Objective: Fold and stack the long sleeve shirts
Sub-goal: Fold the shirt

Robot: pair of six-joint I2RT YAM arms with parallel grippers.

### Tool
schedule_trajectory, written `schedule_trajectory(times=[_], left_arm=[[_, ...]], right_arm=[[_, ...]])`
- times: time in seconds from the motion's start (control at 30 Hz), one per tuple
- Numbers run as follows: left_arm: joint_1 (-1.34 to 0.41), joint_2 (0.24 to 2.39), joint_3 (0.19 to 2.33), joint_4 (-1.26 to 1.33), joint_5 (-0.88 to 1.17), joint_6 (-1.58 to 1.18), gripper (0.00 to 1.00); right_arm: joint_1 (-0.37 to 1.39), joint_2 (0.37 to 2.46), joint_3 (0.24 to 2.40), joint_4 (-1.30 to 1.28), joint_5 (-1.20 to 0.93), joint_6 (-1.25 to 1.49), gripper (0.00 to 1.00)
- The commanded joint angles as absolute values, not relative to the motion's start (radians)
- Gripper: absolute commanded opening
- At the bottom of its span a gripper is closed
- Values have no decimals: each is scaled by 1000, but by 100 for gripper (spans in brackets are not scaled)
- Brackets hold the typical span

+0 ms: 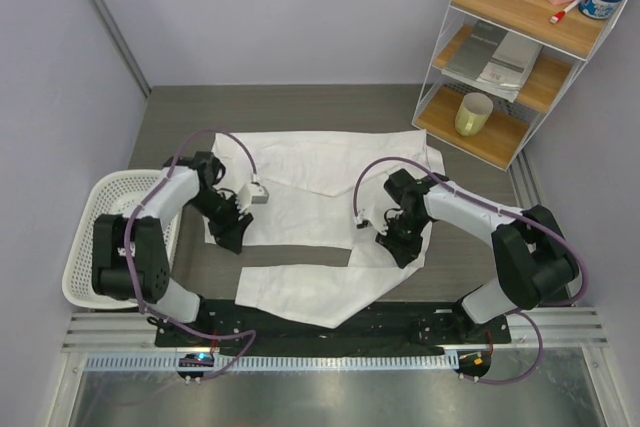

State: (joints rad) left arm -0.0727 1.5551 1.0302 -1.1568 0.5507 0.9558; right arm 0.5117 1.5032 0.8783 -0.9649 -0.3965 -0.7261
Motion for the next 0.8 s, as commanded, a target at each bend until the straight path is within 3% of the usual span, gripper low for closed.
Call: schedule_trajectory(times=[0.0, 0.03, 0.27, 0.43, 0.63, 0.77], left_arm=[[-181, 1439, 905, -1177, 614, 983, 48], [-199, 1422, 875, -1148, 592, 944, 48], [-389, 1286, 713, -853, 419, 764, 57], [-506, 1282, 657, -730, 299, 706, 56], [-606, 1296, 634, -661, 198, 655, 51], [-635, 1327, 655, -669, 172, 644, 37]], right_arm=[[518, 1470, 874, -940, -384, -715, 6], [518, 1467, 874, -933, -382, -710, 2], [520, 1456, 867, -913, -374, -678, 1], [519, 1448, 865, -908, -368, -672, 1], [520, 1439, 853, -902, -359, -669, 1], [520, 1434, 853, -900, -359, -664, 1]])
